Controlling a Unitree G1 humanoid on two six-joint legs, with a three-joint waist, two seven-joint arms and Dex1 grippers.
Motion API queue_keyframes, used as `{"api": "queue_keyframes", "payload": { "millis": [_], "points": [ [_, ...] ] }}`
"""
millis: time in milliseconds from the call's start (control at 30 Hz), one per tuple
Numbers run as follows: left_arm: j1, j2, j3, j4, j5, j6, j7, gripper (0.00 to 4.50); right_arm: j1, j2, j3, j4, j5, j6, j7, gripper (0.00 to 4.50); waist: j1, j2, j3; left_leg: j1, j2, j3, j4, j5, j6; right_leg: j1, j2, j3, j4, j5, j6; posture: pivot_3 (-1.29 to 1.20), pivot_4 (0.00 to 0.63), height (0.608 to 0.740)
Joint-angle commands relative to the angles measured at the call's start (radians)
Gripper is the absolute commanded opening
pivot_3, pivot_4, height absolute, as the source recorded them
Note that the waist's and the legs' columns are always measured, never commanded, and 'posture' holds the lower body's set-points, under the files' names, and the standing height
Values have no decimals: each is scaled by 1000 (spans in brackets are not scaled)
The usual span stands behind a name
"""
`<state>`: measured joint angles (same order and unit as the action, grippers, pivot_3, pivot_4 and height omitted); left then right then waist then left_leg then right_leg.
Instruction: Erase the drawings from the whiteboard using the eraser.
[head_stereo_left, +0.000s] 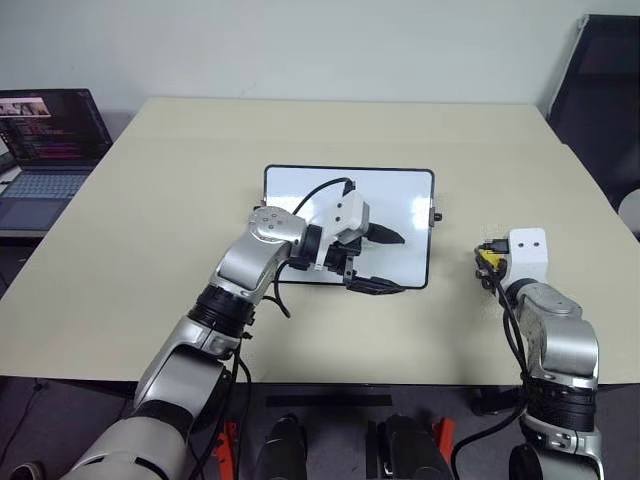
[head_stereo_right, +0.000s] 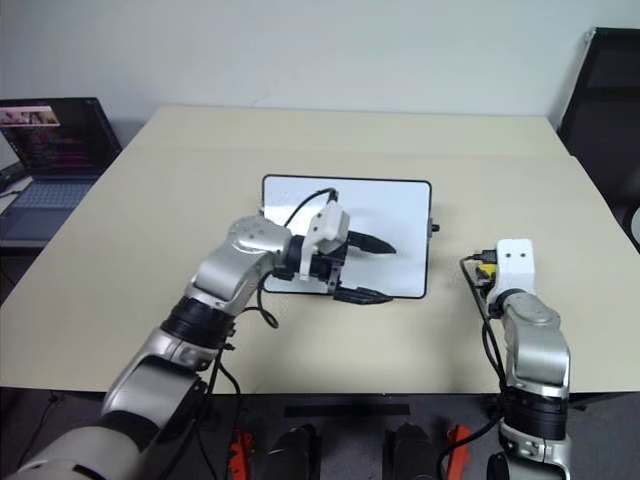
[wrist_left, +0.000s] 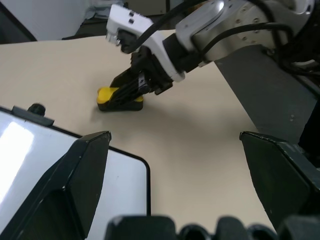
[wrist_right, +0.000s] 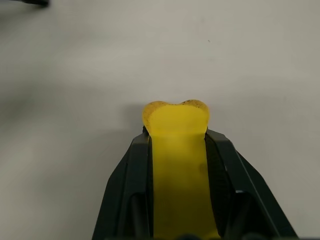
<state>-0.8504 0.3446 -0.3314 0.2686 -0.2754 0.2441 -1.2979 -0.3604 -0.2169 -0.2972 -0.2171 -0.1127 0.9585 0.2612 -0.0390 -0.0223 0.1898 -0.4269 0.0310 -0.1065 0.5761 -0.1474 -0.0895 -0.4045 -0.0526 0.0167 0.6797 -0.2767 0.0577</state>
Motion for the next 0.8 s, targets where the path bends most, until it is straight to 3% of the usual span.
{"api": "queue_keyframes", "payload": {
  "millis": [33,133,333,467,600,800],
  "points": [
    [-34,-17,10,-3,11,-26,-1,4500,-23,-6,-22,-1,49,-27,-18,1399,-2,0,0,0,0,0,0,0,0,0,0,0,0,0,0,0,150,740],
    [-23,-21,12,-17,14,-19,3,4500,-29,-8,-22,21,72,-38,-36,2227,-2,0,0,0,0,0,0,0,1,0,0,0,0,0,0,0,150,740],
    [9,-7,25,-50,21,-5,32,4500,-40,-27,-32,25,108,-59,-69,4475,-3,0,0,0,0,0,0,1,1,0,0,0,0,0,0,0,150,740],
    [40,13,64,-79,28,-4,97,4500,-34,-27,-41,-46,142,-74,-78,4475,-4,0,0,0,0,0,0,1,1,0,0,0,1,0,0,0,150,740],
    [191,87,225,-260,-6,79,276,4500,73,-1,6,-289,224,-80,-18,4475,-20,2,0,0,0,-1,-1,0,1,0,0,0,1,0,0,0,150,740],
    [528,57,505,-612,-93,274,614,4500,278,50,115,-297,126,-459,-105,4475,-17,2,0,1,0,-1,-1,0,1,0,-1,0,0,-1,0,0,150,740]
  ]
}}
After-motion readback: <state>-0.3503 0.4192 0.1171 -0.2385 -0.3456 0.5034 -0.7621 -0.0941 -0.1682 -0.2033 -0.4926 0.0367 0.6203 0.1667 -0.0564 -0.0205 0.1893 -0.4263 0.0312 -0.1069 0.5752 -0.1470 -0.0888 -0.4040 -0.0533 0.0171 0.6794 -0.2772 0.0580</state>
